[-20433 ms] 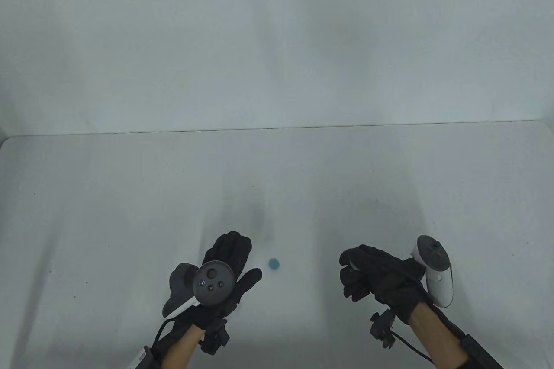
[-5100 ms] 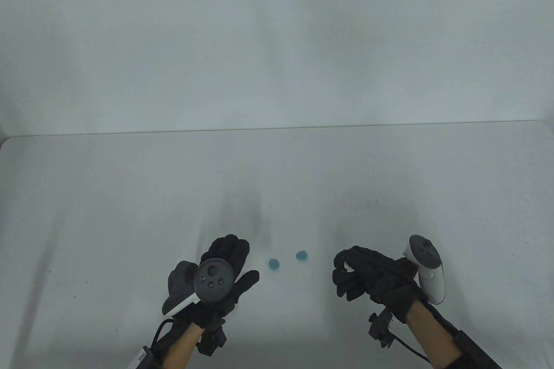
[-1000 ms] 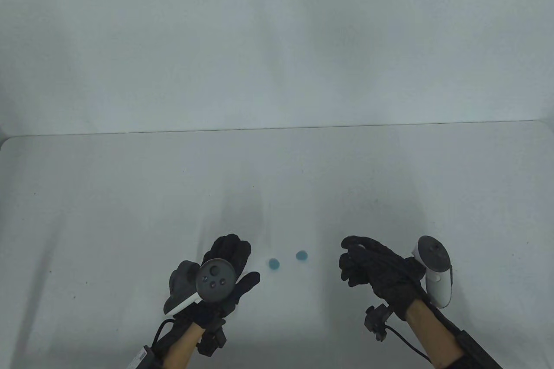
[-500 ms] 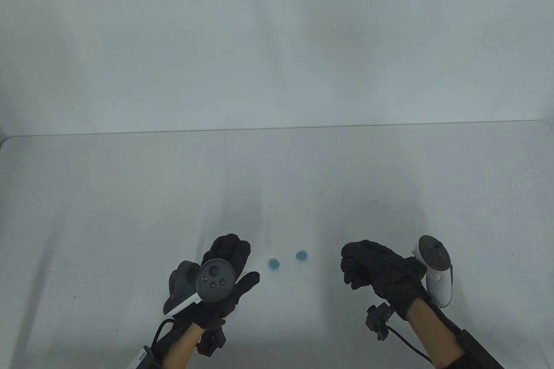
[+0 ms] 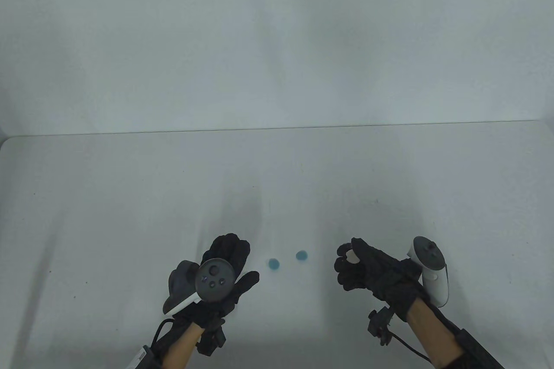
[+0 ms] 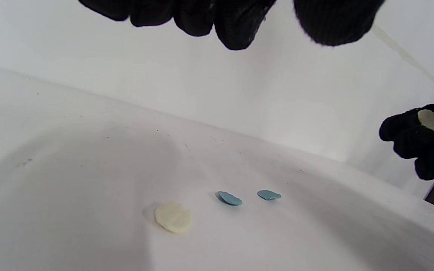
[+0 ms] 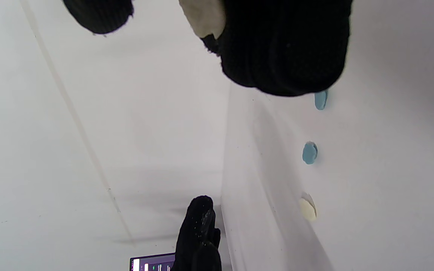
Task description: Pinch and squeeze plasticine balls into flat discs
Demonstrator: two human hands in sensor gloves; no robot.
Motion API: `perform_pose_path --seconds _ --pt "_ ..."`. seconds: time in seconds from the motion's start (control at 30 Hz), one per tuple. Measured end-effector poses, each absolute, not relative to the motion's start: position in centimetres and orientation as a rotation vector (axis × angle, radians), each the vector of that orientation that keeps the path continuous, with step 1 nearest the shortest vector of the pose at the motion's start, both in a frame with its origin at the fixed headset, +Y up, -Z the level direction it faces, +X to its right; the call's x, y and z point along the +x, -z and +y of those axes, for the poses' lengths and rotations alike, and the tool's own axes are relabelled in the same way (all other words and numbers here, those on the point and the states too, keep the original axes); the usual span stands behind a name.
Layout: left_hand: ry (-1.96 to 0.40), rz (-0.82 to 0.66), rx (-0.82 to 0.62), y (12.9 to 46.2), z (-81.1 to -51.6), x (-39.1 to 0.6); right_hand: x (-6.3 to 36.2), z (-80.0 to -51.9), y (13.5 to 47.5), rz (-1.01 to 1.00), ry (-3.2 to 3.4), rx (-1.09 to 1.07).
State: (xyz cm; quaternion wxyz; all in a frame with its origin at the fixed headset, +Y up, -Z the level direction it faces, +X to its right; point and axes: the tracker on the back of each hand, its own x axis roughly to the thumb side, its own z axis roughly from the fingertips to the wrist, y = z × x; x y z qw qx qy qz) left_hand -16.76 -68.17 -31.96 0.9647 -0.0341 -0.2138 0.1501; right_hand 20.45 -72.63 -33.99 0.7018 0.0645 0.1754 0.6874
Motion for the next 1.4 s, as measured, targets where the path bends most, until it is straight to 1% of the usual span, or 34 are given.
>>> perform_pose_path --seconds 0.2,0.3,0.4,0.53,0.7,0.97,1.17,1.23,1.4 --pt "-0.303 -0.431 -0.069 32.0 -68.2 -16.8 20.8 -72.1 34.0 0.326 -1.603 0.086" --pt "-0.303 -0.433 -0.065 32.0 -68.2 -16.8 20.8 -71.6 33.9 0.305 -1.669 0.095" --pt "-0.301 -0.433 -0.068 32.0 -68.2 -16.8 20.8 -71.7 33.7 0.289 -1.632 0.085" --pt "-0.304 -0.432 -0.060 31.9 -68.1 -16.8 20.5 -72.3 33.7 0.421 -1.498 0.185" --pt "-0.300 -0.429 -0.063 31.9 -68.1 -16.9 20.4 -72.3 33.9 0.391 -1.519 0.166" --pt "-0.301 -0.428 -0.070 32.0 -68.3 -16.8 20.6 -71.3 33.9 0.314 -1.534 0.162" --pt "-0.301 -0.427 -0.066 32.0 -68.2 -16.8 20.6 -71.9 33.8 0.356 -1.499 0.148" --pt "-0.298 -0.426 -0.069 32.0 -68.2 -16.8 20.5 -72.1 33.9 0.390 -1.496 0.178" --pt "-0.302 -0.429 -0.066 32.0 -68.1 -16.8 20.4 -72.0 33.9 0.386 -1.497 0.180"
